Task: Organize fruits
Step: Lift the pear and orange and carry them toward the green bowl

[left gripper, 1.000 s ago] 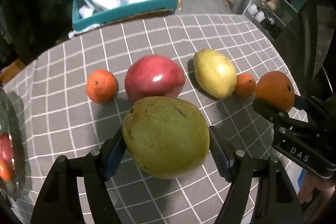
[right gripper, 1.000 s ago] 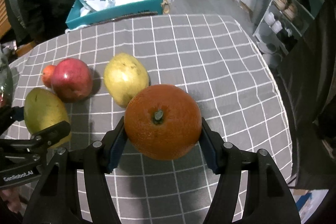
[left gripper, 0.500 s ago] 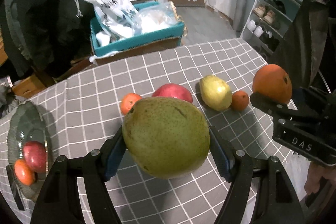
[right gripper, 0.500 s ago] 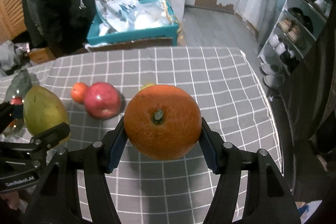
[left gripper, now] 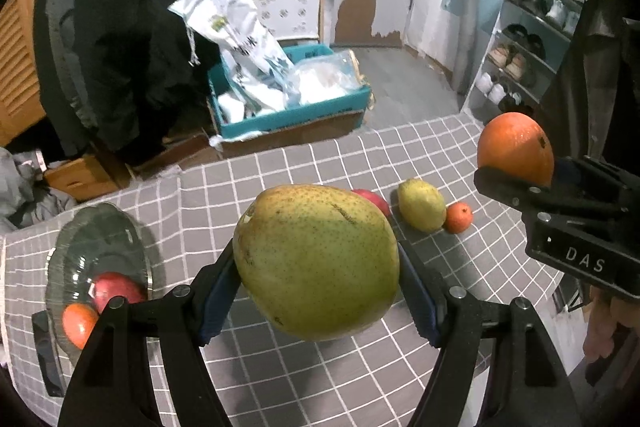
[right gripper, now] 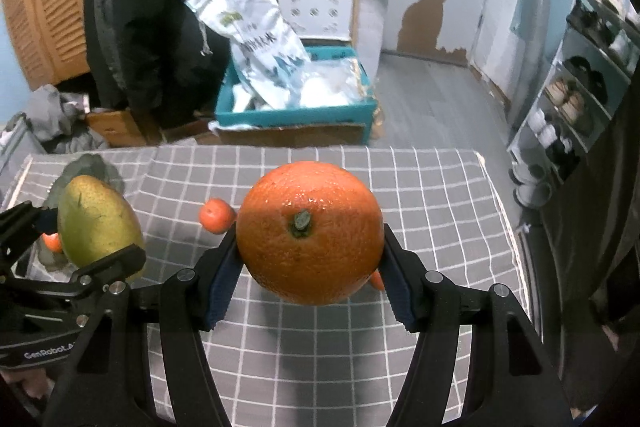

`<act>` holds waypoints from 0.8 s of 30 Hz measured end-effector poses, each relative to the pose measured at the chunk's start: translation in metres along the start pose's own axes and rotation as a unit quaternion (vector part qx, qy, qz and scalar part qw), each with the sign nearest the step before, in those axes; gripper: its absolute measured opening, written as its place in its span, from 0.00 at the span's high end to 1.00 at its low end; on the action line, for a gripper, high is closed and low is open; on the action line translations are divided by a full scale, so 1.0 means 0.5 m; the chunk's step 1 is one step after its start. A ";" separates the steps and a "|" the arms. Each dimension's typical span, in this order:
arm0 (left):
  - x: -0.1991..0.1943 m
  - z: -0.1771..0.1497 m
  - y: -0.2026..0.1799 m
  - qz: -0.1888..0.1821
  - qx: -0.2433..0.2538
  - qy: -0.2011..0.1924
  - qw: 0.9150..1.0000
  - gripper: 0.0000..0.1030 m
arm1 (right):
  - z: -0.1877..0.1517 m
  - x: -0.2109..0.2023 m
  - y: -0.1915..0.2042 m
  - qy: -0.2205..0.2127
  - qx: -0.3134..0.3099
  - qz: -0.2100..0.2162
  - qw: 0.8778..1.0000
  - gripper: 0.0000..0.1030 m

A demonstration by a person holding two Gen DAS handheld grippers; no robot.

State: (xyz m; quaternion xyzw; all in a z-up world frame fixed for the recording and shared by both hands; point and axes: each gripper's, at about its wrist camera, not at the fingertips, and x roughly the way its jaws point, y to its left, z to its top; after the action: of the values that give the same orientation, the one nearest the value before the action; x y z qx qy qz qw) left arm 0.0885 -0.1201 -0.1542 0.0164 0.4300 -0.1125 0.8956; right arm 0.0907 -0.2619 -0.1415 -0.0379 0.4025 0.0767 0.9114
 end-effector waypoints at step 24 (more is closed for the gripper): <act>-0.139 0.001 0.182 0.047 -0.066 -0.060 0.995 0.26 | 0.075 -0.026 0.183 -0.032 -0.052 0.062 0.996 0.38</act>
State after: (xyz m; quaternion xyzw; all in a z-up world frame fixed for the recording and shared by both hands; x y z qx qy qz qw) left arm 0.0662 -0.0182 -0.1063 -0.0294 0.3805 -0.0422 0.9233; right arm 0.0936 -0.1682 -0.1074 -0.0576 0.3703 0.1552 0.9140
